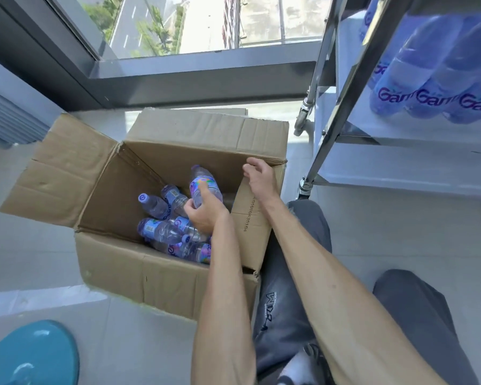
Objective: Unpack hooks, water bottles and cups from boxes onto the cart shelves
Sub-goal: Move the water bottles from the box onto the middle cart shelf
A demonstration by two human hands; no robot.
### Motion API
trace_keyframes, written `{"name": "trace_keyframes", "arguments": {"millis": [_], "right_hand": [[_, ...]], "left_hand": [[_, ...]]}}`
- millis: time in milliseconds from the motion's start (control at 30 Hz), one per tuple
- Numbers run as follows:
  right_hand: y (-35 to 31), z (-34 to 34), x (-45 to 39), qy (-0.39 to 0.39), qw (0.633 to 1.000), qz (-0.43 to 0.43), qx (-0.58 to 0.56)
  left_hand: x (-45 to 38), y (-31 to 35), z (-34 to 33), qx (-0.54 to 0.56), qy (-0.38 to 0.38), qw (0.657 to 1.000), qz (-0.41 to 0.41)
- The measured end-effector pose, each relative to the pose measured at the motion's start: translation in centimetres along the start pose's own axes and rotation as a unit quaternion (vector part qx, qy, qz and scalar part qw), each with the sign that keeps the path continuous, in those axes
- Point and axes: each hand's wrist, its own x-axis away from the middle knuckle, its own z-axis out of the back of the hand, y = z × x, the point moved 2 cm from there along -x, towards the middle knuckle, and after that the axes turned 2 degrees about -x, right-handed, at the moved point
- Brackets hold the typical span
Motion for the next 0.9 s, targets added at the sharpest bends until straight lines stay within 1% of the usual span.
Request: {"name": "trace_keyframes", "arguments": {"millis": [100,167,233,300,333,400,433,533,633,733,800,833,867,900], "right_hand": [[-2.8,1.1,0.6,-0.017,0.999,0.042,-0.005],[-4.5,1.9,1.2,-0.031,0.998,0.062,-0.010],[-6.0,2.6,1.9,-0.036,0.997,0.074,-0.012],[-7.0,3.2,2.7,-0.033,0.996,0.085,-0.001],[-7.3,3.5,3.0,-0.027,0.996,0.090,0.007],[-7.7,4.1,4.1,-0.016,0.995,0.095,-0.005],[-7.9,4.5,4.6,-0.013,0.994,0.098,-0.036],[-9.0,6.6,6.1,0.004,0.982,0.136,-0.132],[-10.6,9.7,7.5,0.036,0.974,0.168,-0.151],[-11.6,13.3,8.9,0.105,0.965,0.190,-0.145],[-11.9,15.7,10.0,0.146,0.953,0.205,-0.168],[-12.0,17.0,10.6,0.163,0.946,0.212,-0.181],[-12.1,18.4,11.2,0.178,0.940,0.221,-0.189],[-12.1,19.8,11.7,0.188,0.935,0.232,-0.192]], "left_hand": [[1.9,0.6,0.8,0.107,-0.009,0.994,0.000],[3.4,0.1,2.1,0.158,-0.046,0.986,-0.013],[4.5,-0.5,3.3,0.175,-0.105,0.978,-0.034],[5.4,-0.5,3.7,0.182,-0.202,0.961,-0.043],[5.8,-0.4,3.6,0.183,-0.260,0.947,-0.042],[7.1,0.1,3.2,0.174,-0.366,0.913,-0.045],[8.0,0.3,2.9,0.164,-0.411,0.895,-0.050],[10.6,0.8,2.0,0.144,-0.510,0.846,-0.050],[13.0,0.9,1.4,0.116,-0.554,0.823,-0.046],[16.0,0.2,0.7,0.129,-0.625,0.770,-0.014],[18.2,-0.4,-0.1,0.122,-0.670,0.732,0.003],[19.2,-0.7,-0.7,0.102,-0.686,0.721,0.014],[20.1,-1.1,-1.3,0.058,-0.692,0.719,0.022],[21.0,-1.5,-1.8,-0.011,-0.693,0.720,0.018]]}}
